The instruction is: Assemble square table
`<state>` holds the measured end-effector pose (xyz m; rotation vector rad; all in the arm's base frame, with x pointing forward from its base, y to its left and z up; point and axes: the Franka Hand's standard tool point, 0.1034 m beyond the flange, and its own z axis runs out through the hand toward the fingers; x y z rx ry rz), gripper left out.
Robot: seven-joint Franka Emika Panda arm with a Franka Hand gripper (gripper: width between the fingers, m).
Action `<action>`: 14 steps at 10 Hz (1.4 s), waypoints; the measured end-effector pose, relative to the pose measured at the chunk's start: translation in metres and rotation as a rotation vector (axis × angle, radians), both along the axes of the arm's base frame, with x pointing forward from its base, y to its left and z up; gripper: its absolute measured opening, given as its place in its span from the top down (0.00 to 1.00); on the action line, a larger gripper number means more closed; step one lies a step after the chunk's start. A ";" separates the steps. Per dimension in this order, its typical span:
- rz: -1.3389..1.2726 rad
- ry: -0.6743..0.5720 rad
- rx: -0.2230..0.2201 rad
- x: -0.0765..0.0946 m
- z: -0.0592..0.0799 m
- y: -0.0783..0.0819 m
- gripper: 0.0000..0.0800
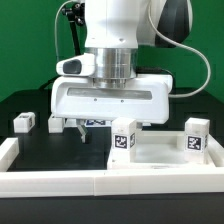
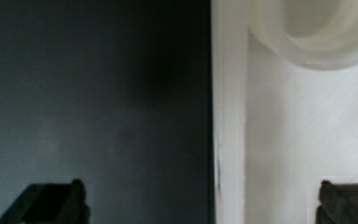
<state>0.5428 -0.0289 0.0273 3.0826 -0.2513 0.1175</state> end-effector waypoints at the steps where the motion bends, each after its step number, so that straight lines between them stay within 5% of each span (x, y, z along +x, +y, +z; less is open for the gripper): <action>1: 0.000 -0.003 -0.004 0.000 -0.002 -0.001 0.19; 4: 0.000 -0.010 -0.008 0.001 -0.003 -0.002 0.22; 5: 0.000 -0.010 -0.008 0.001 -0.003 -0.002 0.44; 6: 0.000 -0.010 -0.008 0.001 -0.003 -0.002 0.44; 8: 0.000 -0.010 -0.007 0.001 -0.003 -0.002 0.86; 14: 0.001 -0.009 -0.008 0.001 -0.003 -0.002 0.93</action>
Offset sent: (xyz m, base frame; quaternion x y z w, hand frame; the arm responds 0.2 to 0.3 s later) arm 0.0000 0.0000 0.0000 0.0000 0.0000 0.0000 1.0000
